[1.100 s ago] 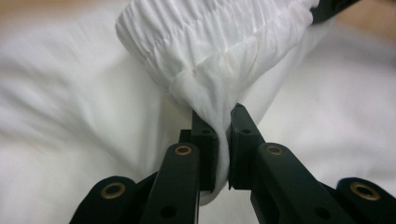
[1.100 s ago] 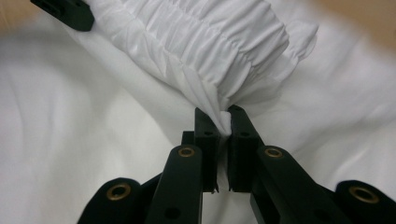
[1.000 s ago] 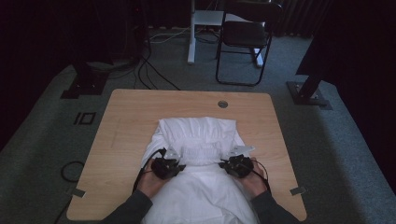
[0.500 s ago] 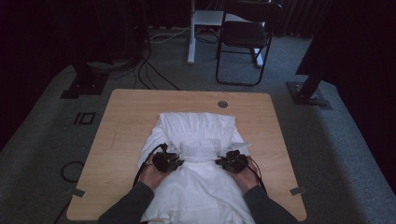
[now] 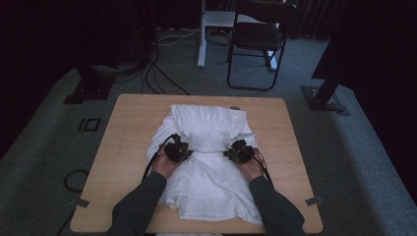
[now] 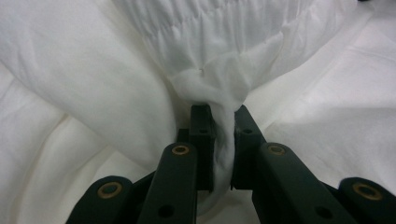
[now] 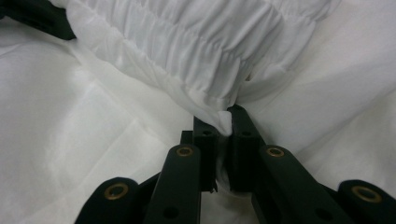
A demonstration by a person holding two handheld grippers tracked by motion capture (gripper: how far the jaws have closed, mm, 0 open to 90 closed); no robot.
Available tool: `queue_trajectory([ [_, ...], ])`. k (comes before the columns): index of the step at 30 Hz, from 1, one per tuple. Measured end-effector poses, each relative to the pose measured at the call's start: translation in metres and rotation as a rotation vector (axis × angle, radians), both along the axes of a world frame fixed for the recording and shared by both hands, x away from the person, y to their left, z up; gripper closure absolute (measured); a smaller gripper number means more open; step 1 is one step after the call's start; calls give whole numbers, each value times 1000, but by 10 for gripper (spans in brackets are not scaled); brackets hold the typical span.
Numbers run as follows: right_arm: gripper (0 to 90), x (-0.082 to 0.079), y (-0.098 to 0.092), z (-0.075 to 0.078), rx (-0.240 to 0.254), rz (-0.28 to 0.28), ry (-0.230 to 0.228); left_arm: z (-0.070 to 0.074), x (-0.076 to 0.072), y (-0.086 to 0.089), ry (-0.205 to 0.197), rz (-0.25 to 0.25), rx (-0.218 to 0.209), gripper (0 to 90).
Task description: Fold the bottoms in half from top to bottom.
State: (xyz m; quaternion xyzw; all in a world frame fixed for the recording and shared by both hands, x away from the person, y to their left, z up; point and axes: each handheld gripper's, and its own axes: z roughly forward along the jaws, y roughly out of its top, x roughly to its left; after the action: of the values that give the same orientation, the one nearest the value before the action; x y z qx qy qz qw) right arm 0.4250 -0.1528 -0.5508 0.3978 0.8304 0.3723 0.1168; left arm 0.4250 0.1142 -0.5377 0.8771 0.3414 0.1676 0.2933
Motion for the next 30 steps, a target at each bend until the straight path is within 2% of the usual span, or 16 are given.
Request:
queue_trajectory([
  [5,834,19,7,2,1,-31,11,-1,11,1,-17,45,-5,825],
  [8,834,23,8,2,4,-37,17,0,13,-1,-22,57,7,825],
  [12,835,22,7,4,-4,-11,2,3,9,-3,-43,61,30,837],
  [15,840,16,3,13,14,-2,-32,13,3,-2,-64,58,3,849],
  [18,841,7,-1,34,32,12,-99,36,-6,2,-102,51,-57,851],
  [21,840,-4,-8,62,47,22,-192,68,-18,5,-160,33,-123,851],
  [26,841,-32,-23,110,118,24,-332,122,-51,5,-264,-29,-215,851],
  [28,841,-47,-29,125,137,36,-381,134,-68,7,-285,-66,-248,850],
  [30,841,-62,-34,133,145,52,-405,136,-78,8,-284,-94,-259,849],
])
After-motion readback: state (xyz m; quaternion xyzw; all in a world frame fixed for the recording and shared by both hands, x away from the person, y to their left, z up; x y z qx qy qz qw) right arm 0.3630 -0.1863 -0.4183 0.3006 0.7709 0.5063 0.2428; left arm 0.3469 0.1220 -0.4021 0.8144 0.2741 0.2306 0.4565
